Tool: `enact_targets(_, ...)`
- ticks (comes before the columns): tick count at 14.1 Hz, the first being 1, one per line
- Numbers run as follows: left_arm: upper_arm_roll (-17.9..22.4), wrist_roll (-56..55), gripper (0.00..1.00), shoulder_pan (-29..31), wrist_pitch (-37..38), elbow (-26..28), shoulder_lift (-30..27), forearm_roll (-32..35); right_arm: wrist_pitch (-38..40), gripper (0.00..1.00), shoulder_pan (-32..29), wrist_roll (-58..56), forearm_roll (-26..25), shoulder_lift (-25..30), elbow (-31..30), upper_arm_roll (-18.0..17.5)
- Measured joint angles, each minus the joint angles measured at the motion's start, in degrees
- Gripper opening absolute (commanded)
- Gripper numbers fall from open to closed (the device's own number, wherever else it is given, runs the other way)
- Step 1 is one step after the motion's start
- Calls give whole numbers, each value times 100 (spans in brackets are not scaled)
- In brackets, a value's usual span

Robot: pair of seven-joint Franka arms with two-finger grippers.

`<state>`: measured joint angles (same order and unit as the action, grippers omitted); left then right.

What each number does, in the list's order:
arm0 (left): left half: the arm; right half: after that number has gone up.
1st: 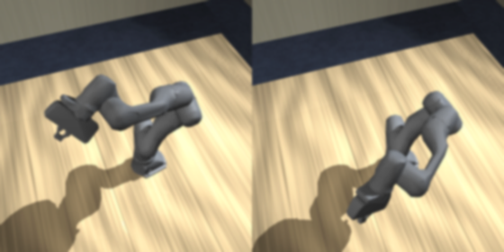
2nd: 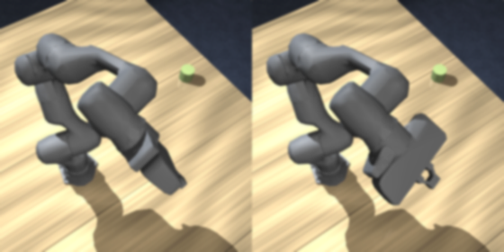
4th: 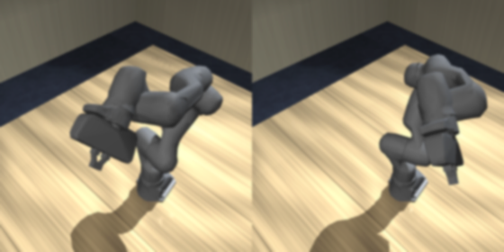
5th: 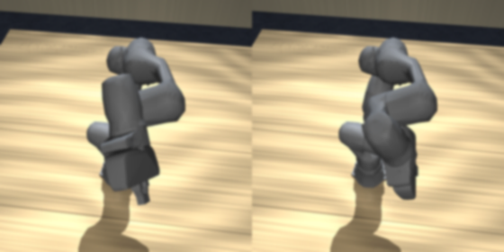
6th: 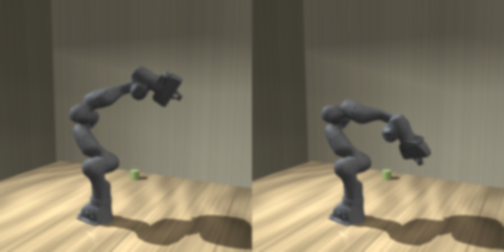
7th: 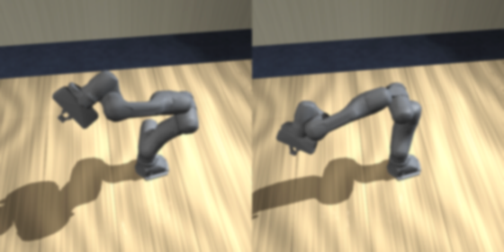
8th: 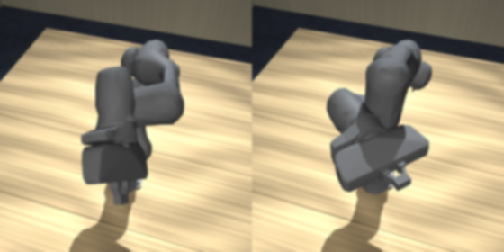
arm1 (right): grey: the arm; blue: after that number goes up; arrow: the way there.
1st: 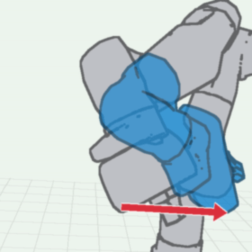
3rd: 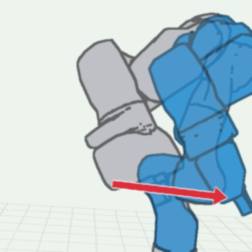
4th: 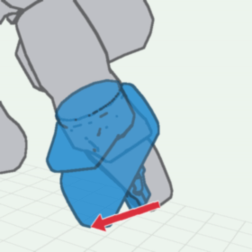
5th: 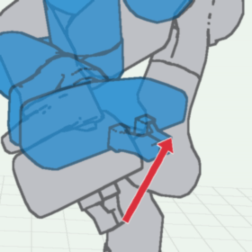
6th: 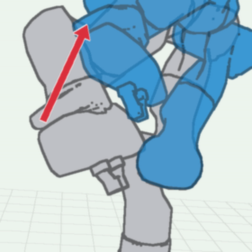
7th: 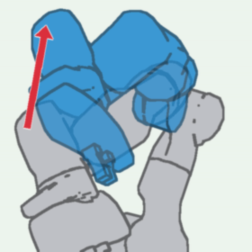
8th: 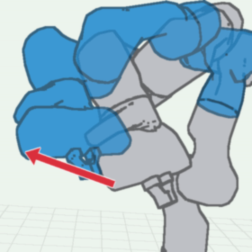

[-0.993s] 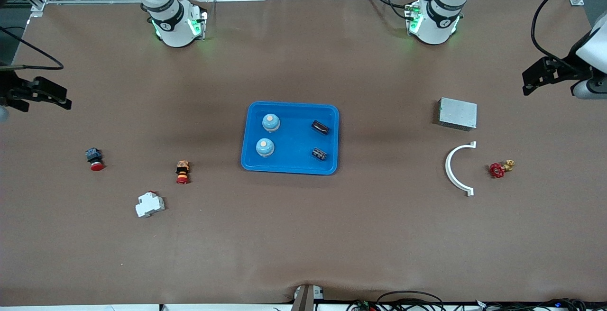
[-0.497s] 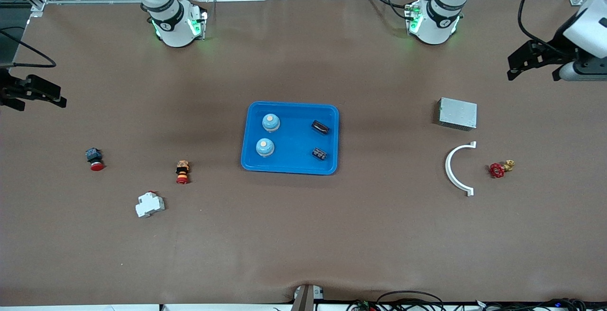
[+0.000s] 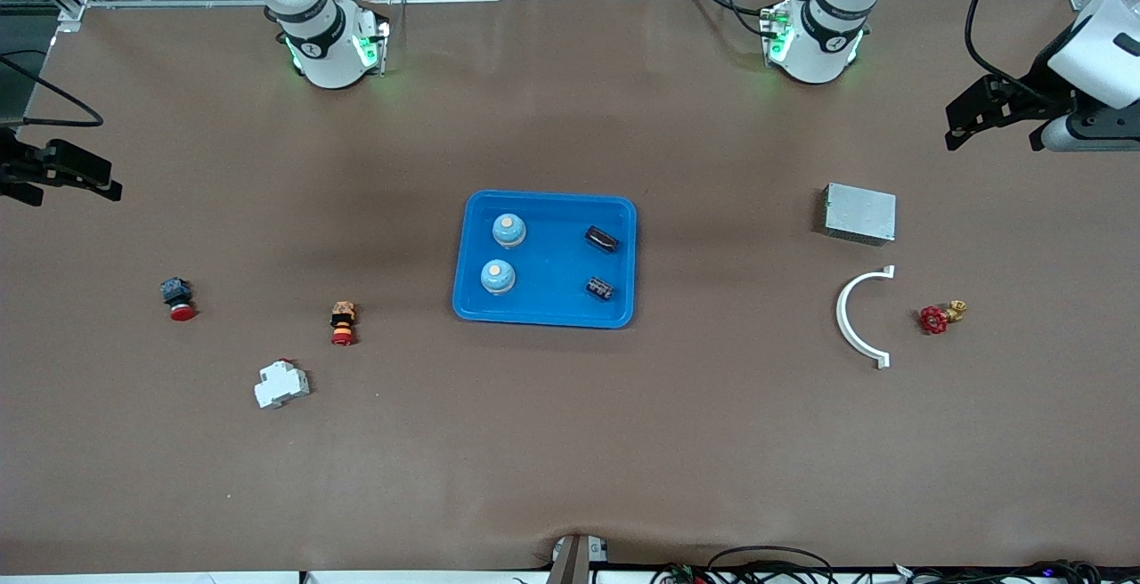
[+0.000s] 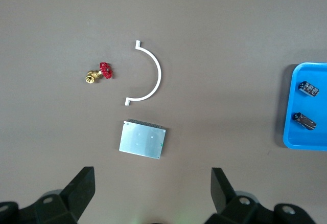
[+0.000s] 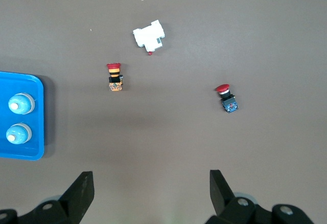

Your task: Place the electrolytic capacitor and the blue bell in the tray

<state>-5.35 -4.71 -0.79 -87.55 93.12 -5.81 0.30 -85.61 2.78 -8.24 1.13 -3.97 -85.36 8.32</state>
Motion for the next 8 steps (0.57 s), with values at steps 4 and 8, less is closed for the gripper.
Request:
enact_targets(4, 54, 7, 100, 0, 0, -1, -1, -34, 3, 100, 5, -1, -1, 0, 3, 32)
enact_targets(8, 54, 8, 100, 0, -14, -54, 41, -36, -15, 100, 139, -1, -2, 0, 14, 24)
